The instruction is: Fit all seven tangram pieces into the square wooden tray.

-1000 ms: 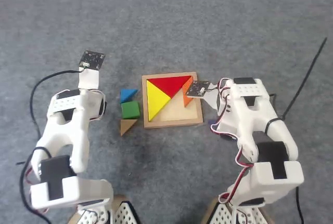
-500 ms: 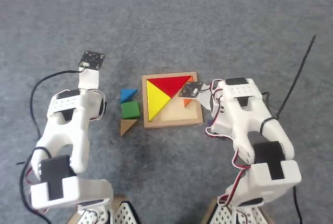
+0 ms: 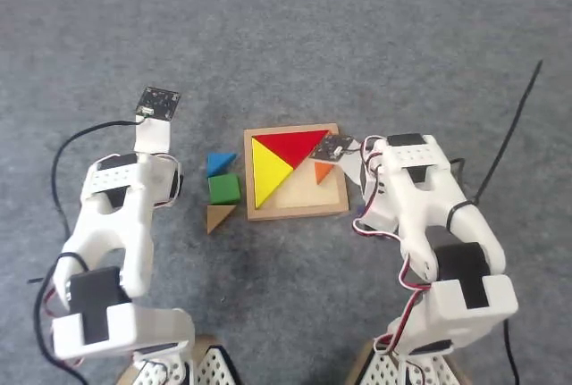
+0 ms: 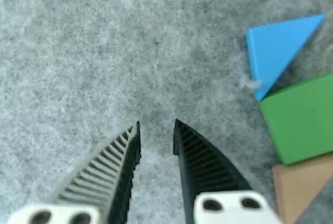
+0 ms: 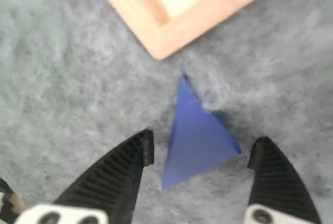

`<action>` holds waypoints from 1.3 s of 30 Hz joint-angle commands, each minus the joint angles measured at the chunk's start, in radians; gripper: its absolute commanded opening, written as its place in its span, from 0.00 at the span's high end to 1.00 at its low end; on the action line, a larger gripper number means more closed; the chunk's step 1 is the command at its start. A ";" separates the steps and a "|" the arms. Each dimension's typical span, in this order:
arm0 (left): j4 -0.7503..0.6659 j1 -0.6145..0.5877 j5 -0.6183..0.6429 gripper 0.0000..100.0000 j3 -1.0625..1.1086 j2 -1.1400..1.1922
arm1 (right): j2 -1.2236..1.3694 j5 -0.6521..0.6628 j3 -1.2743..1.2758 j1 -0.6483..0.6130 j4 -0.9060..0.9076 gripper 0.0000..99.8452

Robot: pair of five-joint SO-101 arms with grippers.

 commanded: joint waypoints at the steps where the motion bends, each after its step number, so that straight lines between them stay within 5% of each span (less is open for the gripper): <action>1: -0.012 -0.003 0.002 0.90 -0.005 -0.054 | -0.010 -0.048 -0.008 0.008 -0.008 0.71; 39: -0.012 -0.003 0.002 0.90 -0.005 -0.054 | -0.019 -0.028 -0.011 0.012 -0.021 0.79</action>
